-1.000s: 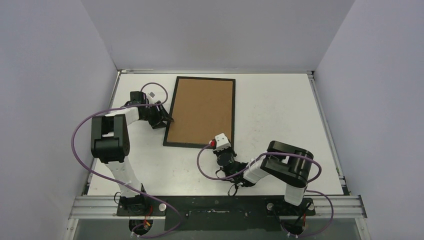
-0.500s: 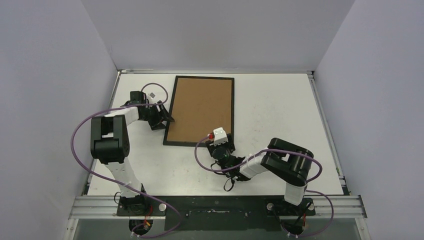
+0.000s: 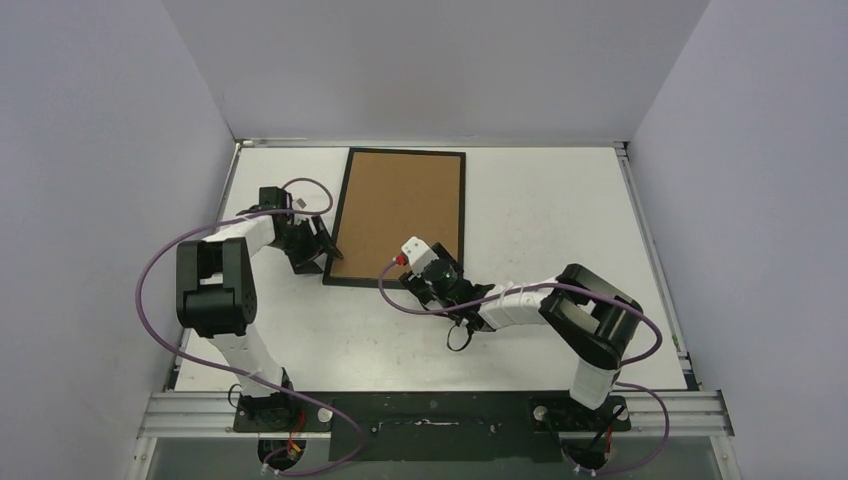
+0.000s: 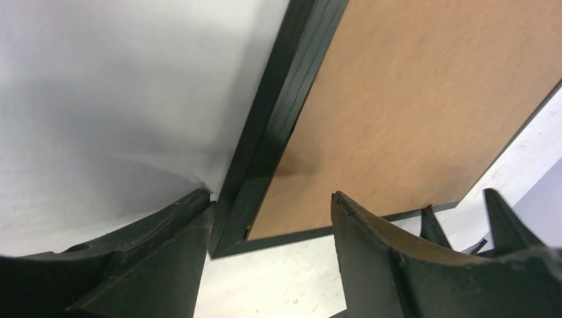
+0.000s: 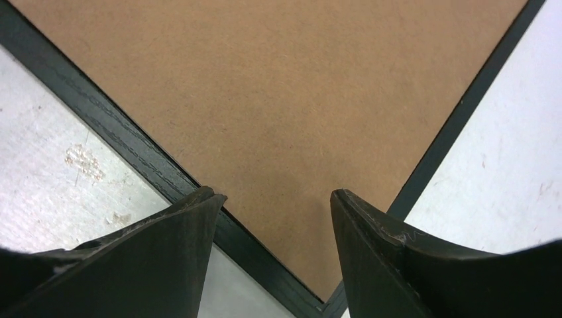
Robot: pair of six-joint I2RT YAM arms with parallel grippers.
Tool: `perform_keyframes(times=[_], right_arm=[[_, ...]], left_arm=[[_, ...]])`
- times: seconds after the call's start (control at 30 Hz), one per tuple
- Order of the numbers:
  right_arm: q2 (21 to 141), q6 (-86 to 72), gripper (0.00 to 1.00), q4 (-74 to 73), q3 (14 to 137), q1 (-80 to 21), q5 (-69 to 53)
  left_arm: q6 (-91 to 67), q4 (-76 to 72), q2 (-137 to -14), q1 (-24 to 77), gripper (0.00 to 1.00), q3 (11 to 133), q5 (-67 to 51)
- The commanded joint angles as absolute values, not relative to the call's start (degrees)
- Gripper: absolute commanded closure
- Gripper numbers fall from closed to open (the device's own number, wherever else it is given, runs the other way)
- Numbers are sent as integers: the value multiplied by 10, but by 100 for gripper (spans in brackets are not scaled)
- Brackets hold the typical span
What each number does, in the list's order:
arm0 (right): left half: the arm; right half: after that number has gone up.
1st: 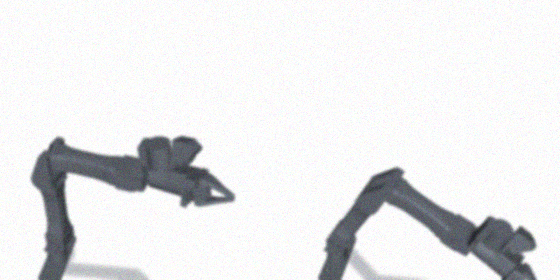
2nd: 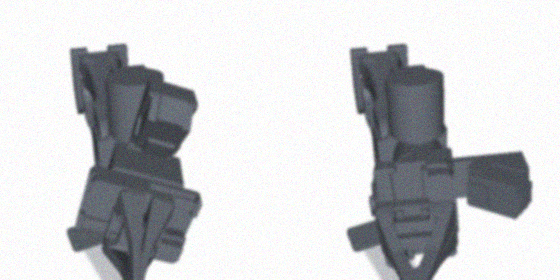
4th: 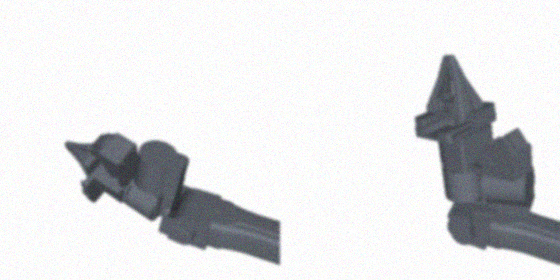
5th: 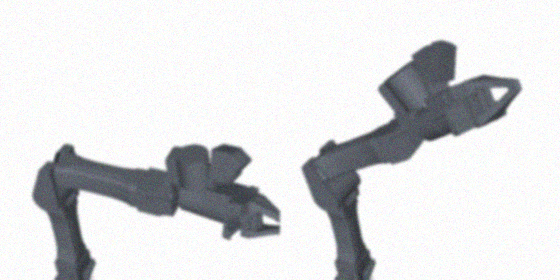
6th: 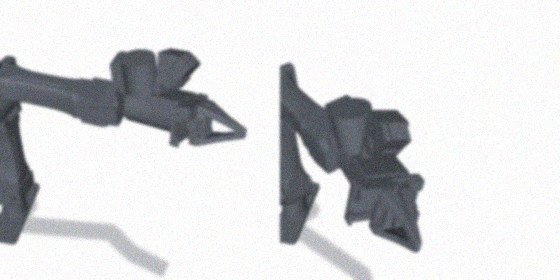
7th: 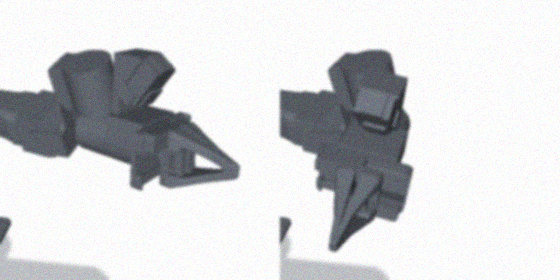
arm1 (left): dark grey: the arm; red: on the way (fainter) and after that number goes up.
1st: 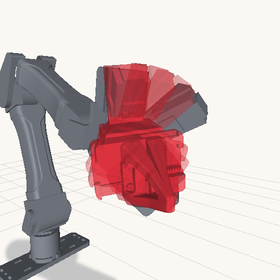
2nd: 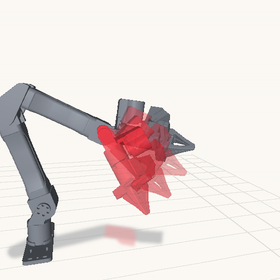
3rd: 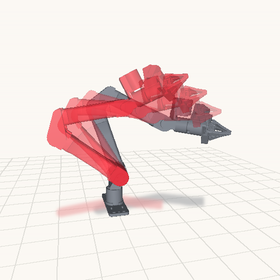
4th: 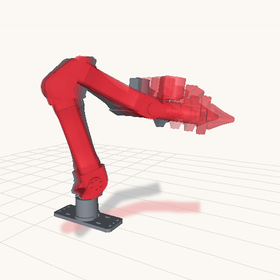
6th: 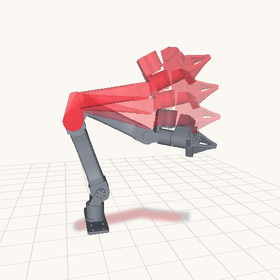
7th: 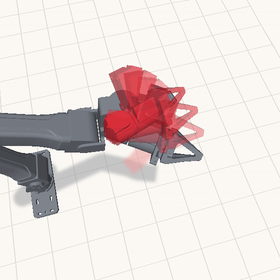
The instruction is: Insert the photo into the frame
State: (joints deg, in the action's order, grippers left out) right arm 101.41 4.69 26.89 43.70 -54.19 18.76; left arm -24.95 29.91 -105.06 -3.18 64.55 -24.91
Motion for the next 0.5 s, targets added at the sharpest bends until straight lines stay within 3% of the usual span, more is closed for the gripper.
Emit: perform_keyframes(times=[0.0, 0.47], right_arm=[[1008, 155, 36, 135, 456, -523, 97], [1045, 301, 37, 96, 510, -514, 38]], left_arm=[[-240, 351, -1002, -37, 36, 618, -220], [-263, 352, -965, -39, 41, 566, -257]])
